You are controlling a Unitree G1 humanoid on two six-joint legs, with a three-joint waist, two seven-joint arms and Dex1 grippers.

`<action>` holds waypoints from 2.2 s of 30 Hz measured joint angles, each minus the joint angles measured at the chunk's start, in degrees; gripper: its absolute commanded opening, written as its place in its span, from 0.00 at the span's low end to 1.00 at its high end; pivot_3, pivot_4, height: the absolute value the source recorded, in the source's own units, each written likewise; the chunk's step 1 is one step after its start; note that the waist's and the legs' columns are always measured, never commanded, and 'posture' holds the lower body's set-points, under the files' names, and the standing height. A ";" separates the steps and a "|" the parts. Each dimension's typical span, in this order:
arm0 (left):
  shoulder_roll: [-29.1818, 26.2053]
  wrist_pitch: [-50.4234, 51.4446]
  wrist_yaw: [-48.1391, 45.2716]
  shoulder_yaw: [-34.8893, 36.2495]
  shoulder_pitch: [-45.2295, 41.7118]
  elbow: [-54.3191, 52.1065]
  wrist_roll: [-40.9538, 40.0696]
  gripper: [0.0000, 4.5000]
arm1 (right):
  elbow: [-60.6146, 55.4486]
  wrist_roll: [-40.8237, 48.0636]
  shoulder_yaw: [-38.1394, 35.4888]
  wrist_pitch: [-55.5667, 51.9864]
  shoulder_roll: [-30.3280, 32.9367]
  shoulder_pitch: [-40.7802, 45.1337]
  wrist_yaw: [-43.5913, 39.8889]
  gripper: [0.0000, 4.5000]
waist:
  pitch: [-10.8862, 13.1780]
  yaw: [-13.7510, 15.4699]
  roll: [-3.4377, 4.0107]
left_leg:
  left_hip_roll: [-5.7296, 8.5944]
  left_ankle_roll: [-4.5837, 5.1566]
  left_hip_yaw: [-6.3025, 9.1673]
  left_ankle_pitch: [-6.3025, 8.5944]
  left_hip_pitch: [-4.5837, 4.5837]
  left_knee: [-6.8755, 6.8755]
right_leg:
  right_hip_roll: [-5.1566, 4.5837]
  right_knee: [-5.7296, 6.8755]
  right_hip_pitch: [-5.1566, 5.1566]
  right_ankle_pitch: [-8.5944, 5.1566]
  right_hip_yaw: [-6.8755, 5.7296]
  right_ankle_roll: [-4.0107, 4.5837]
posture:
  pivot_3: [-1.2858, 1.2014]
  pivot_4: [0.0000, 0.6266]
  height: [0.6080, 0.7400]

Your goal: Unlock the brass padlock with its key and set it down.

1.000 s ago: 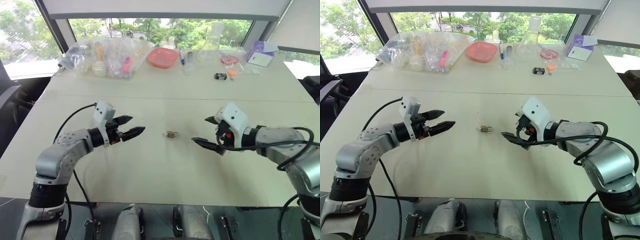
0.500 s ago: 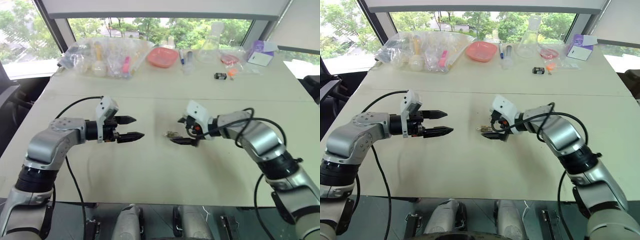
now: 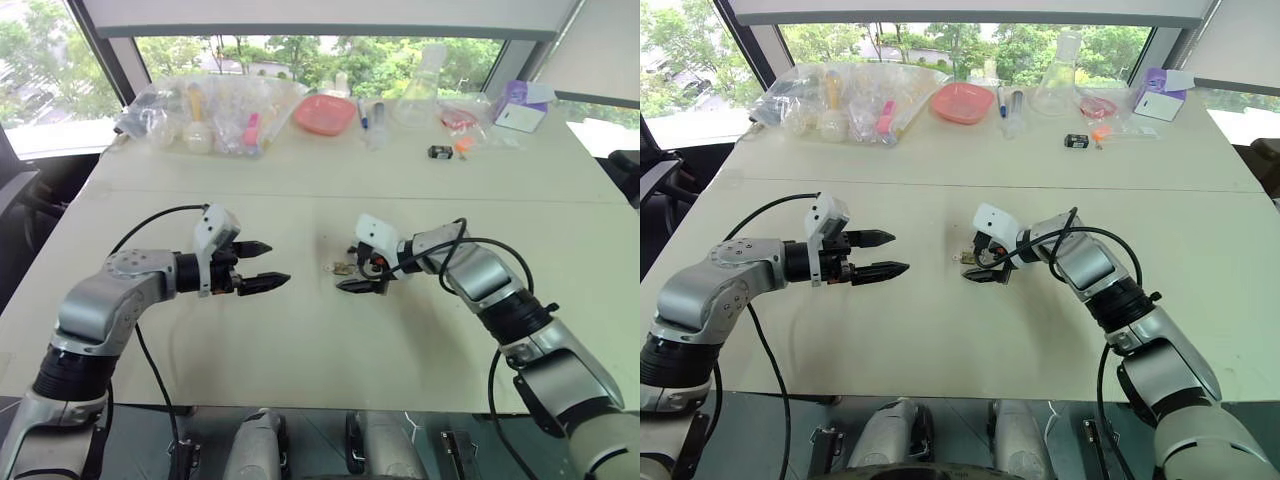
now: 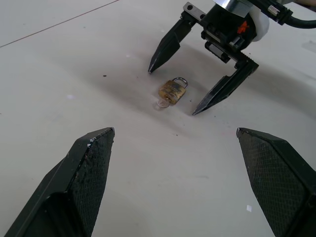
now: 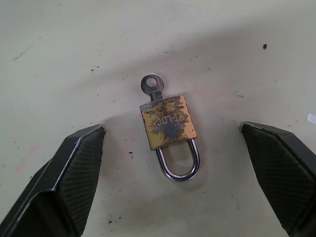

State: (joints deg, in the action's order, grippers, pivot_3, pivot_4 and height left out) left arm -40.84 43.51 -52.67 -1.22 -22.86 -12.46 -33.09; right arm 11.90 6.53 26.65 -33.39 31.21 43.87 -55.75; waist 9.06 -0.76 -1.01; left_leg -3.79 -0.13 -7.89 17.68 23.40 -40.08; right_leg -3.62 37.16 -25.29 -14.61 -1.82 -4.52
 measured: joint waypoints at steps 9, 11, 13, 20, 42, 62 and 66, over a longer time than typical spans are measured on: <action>0.93 -0.03 0.25 -0.06 -0.37 0.58 -0.10 0.92 | 2.00 -4.37 -0.03 5.24 -2.60 0.35 -1.49 0.15 | -0.02 -0.16 0.01 | -0.03 -0.07 0.00 -0.04 -0.07 0.01 | 0.03 0.06 0.03 0.00 0.00 0.00 | 0.52 0.24 0.95; 2.67 0.12 0.52 0.90 -1.00 1.83 -1.07 0.92 | -0.51 -6.58 0.03 7.92 -1.59 -1.18 -0.51 0.15 | -0.02 0.06 0.01 | -0.03 -0.07 0.01 -0.04 -0.04 -0.01 | 0.02 0.06 0.03 0.00 -0.01 0.00 | 0.52 0.24 0.95; 5.28 1.04 0.99 2.79 -2.49 4.47 -2.99 0.92 | -2.88 -9.48 -0.02 12.70 -0.36 -2.59 1.58 0.15 | 0.00 0.22 0.03 | 0.02 -0.07 0.00 -0.04 0.00 -0.03 | -0.03 0.06 0.01 0.00 0.00 0.00 | 0.52 0.24 0.95; 12.17 2.17 0.35 6.40 -13.09 18.26 -7.09 0.92 | -17.12 -12.03 -6.39 19.18 0.22 -2.34 8.00 0.15 | 0.00 0.06 0.02 | 0.01 -0.14 -0.02 -0.08 -0.01 -0.02 | 0.03 0.07 0.00 0.00 -0.03 -0.01 | 0.52 0.24 0.95; 16.69 -4.04 -12.00 2.35 -24.15 35.37 -1.91 0.02 | -23.27 -15.03 -7.15 15.19 -1.37 -3.09 10.64 0.15 | 0.00 0.02 0.02 | 0.01 -0.15 -0.17 -0.09 0.01 -0.01 | 0.03 0.05 -0.01 0.00 -0.03 -0.01 | 0.52 0.24 0.95; 16.17 -45.05 -14.16 -4.20 -21.64 35.11 17.78 0.01 | -22.65 -16.45 -6.93 14.61 -1.42 -3.66 10.70 0.15 | 0.00 0.11 0.02 | 0.02 -0.15 -0.20 -0.09 0.01 -0.01 | 0.02 0.03 -0.02 0.00 -0.03 -0.01 | 0.52 0.24 0.95; 16.93 -53.14 -13.36 -4.63 -21.89 38.55 20.08 0.01 | -21.76 -16.55 -6.93 14.75 -1.60 -3.65 11.07 0.15 | 0.00 0.09 0.02 | 0.02 -0.14 -0.21 -0.08 0.01 -0.01 | 0.02 0.03 -0.02 0.00 -0.03 -0.01 | 0.52 0.24 0.95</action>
State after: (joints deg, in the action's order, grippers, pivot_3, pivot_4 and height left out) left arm -23.91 -9.63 -66.03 -5.85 -44.75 26.09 -13.01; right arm -9.85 -10.02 19.72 -18.63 29.61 40.22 -44.68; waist 9.07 -0.68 -0.99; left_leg -3.77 -0.27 -8.10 17.60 23.41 -40.09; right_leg -3.60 37.19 -25.31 -14.61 -1.85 -4.52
